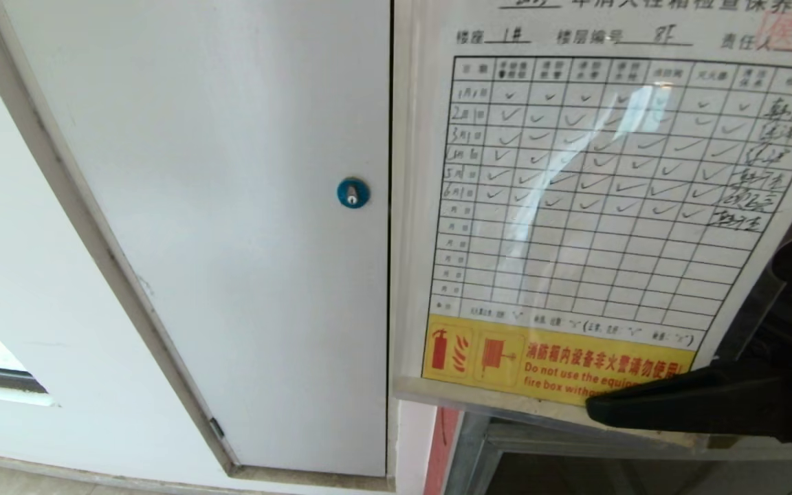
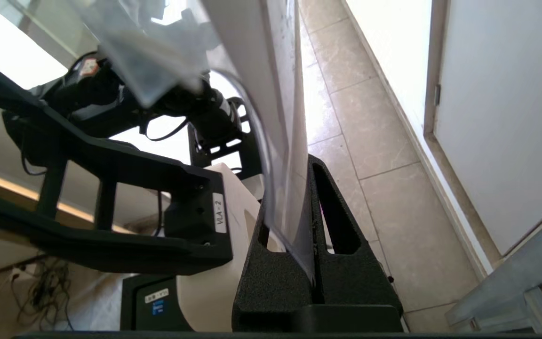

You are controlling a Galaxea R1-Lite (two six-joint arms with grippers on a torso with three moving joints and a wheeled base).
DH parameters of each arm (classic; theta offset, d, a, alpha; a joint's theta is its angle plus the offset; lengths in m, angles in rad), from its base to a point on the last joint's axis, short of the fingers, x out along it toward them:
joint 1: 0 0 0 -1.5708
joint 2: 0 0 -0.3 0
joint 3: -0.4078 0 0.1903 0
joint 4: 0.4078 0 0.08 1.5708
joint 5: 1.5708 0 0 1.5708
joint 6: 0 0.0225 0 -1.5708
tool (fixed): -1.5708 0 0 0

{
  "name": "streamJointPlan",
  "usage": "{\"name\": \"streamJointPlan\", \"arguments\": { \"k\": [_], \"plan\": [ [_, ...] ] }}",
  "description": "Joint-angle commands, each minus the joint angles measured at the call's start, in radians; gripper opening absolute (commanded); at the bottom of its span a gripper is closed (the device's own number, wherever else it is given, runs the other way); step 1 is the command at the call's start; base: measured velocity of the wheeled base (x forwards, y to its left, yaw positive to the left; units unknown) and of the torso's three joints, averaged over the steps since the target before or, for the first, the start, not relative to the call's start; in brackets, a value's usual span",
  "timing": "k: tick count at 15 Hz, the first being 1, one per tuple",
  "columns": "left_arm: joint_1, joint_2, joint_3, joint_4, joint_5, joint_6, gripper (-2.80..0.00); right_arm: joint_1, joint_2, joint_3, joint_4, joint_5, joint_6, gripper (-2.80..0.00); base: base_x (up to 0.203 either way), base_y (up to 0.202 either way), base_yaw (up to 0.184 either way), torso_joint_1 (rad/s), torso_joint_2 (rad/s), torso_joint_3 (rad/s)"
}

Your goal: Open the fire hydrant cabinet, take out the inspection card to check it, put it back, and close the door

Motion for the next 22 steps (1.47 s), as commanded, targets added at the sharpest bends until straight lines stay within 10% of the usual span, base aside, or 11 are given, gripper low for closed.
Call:
{"name": "streamJointPlan", "arguments": {
  "k": [1,16,22],
  "plan": [
    [0.0,0.001,0.002,-0.001,0.0,-0.001,-2.8,-0.01,-0.07,0.016,0.002,0.003,0.01,-2.8,0.0,0.0,0.0,0.0,0.0,0.0],
    [0.0,0.001,0.002,0.0,0.0,-0.001,-2.8,-0.013,-0.332,0.121,0.083,-0.188,0.136,-2.8,0.0,0.0,0.0,0.0,0.0,0.0],
    [0.0,0.001,0.002,0.0,0.0,-0.001,-2.8,-0.013,-0.404,0.252,0.085,-0.404,0.145,-2.8,0.0,0.0,0.0,0.0,0.0,0.0]
  ]
}}
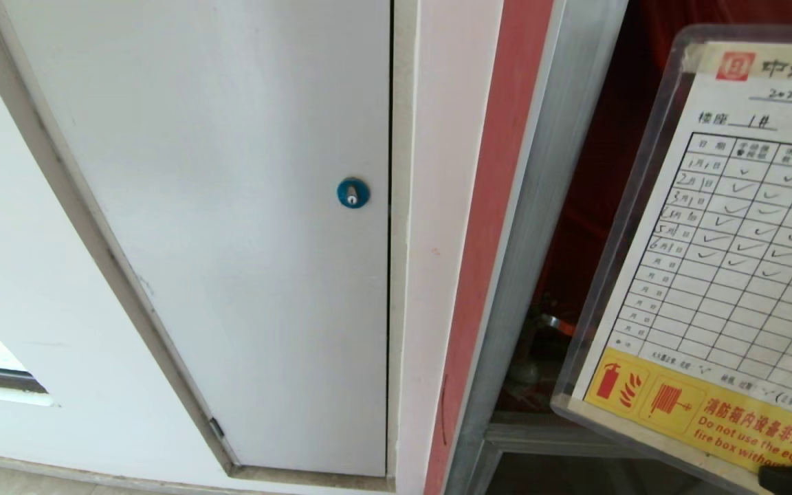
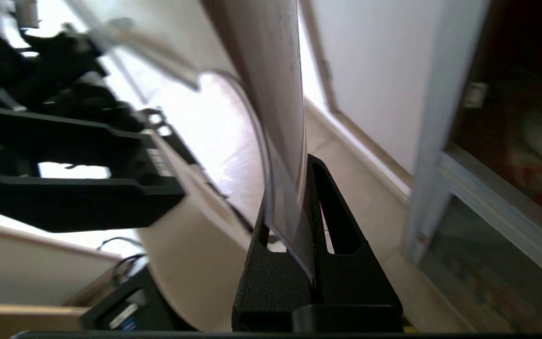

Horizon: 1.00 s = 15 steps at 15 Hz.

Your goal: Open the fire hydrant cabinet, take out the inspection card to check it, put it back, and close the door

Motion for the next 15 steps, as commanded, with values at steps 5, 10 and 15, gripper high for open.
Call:
{"name": "streamJointPlan", "arguments": {
  "k": [5,10,15],
  "plan": [
    [0.0,0.001,0.002,-0.001,0.0,0.0,-2.8,0.0,-0.055,0.086,0.004,-0.27,-0.073,-2.8,0.0,0.0,0.0,0.0,0.0,0.0],
    [0.001,0.001,0.002,-0.001,0.0,0.0,-2.8,0.0,-0.067,0.1,0.017,-0.438,-0.185,-2.8,0.0,0.0,0.0,0.0,0.0,0.0],
    [0.0,0.001,0.002,0.0,0.0,0.0,-2.8,0.0,-0.047,0.095,0.032,-0.676,-0.306,-2.8,0.0,0.0,0.0,0.0,0.0,0.0]
  ]
}}
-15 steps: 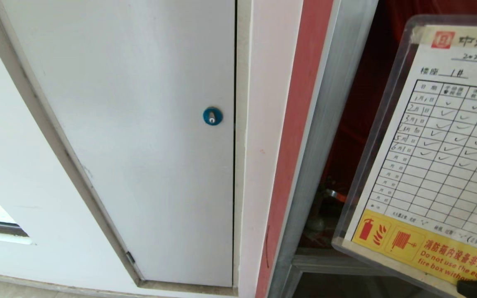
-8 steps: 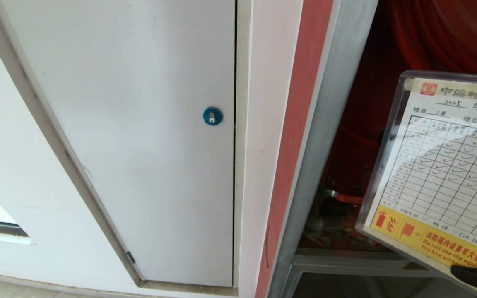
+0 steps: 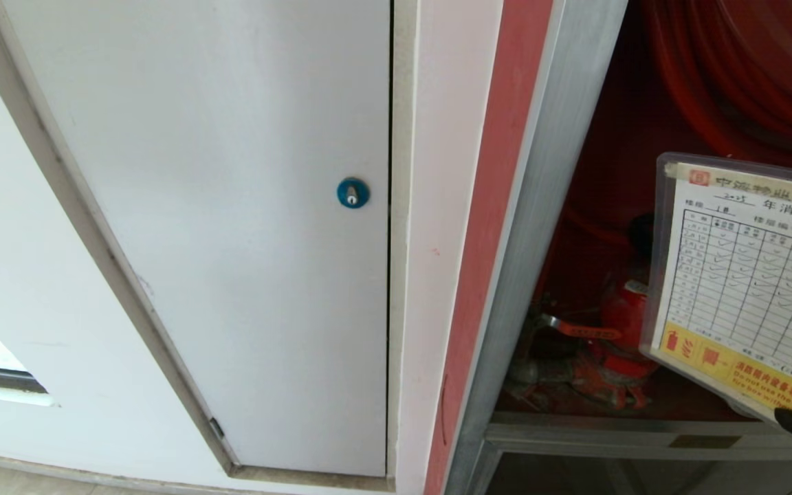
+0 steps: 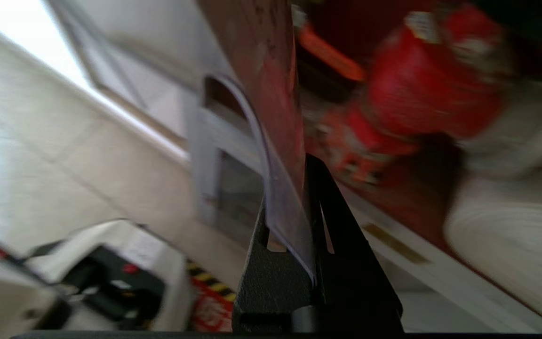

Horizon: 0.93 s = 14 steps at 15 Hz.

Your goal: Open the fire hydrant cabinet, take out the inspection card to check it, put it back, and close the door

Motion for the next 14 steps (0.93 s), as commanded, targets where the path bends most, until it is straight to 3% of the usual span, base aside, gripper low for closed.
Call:
{"name": "streamJointPlan", "arguments": {
  "k": [1,6,12,14],
  "plan": [
    [0.0,0.001,0.002,-0.001,0.0,-0.001,-2.8,0.0,0.013,-0.001,0.002,-0.092,-0.061,-2.8,0.0,0.0,0.0,0.0,0.0,0.0],
    [0.0,0.001,0.002,-0.001,0.0,-0.001,-2.8,0.0,0.037,-0.031,-0.002,-0.263,-0.249,-2.8,0.0,0.0,0.0,0.0,0.0,0.0],
    [0.0,0.001,0.002,-0.001,0.0,0.0,-2.8,-0.001,0.06,-0.076,-0.004,-0.442,-0.414,-2.8,0.0,0.0,0.0,0.0,0.0,0.0],
    [0.0,0.001,0.002,0.0,0.0,-0.001,-2.8,-0.003,0.083,-0.098,-0.004,-0.544,-0.467,-2.8,0.0,0.0,0.0,0.0,0.0,0.0]
  ]
}}
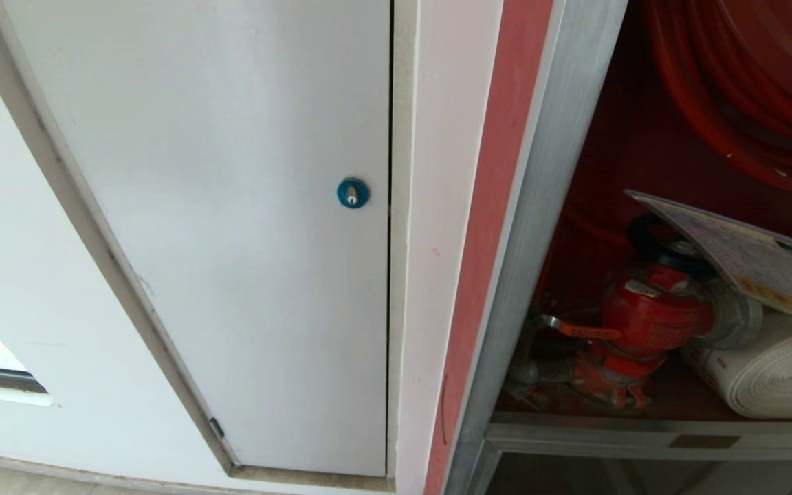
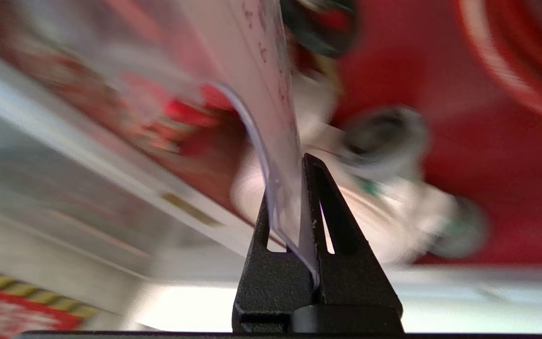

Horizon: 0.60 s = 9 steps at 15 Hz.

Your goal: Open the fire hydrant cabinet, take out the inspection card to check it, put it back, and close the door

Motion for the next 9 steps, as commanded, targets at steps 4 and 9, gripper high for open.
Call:
{"name": "streamJointPlan", "arguments": {
  "k": [4,9],
  "plan": [
    [0.0,0.001,0.002,0.0,0.0,0.0,-2.8,-0.008,0.108,-0.069,0.003,-0.257,-0.085,-2.8,0.0,0.0,0.0,0.0,0.0,0.0],
    [0.0,0.001,0.002,0.0,0.0,0.0,-2.8,-0.061,0.217,-0.109,0.003,-0.369,-0.16,-2.8,0.0,0.0,0.0,0.0,0.0,0.0]
  ]
}}
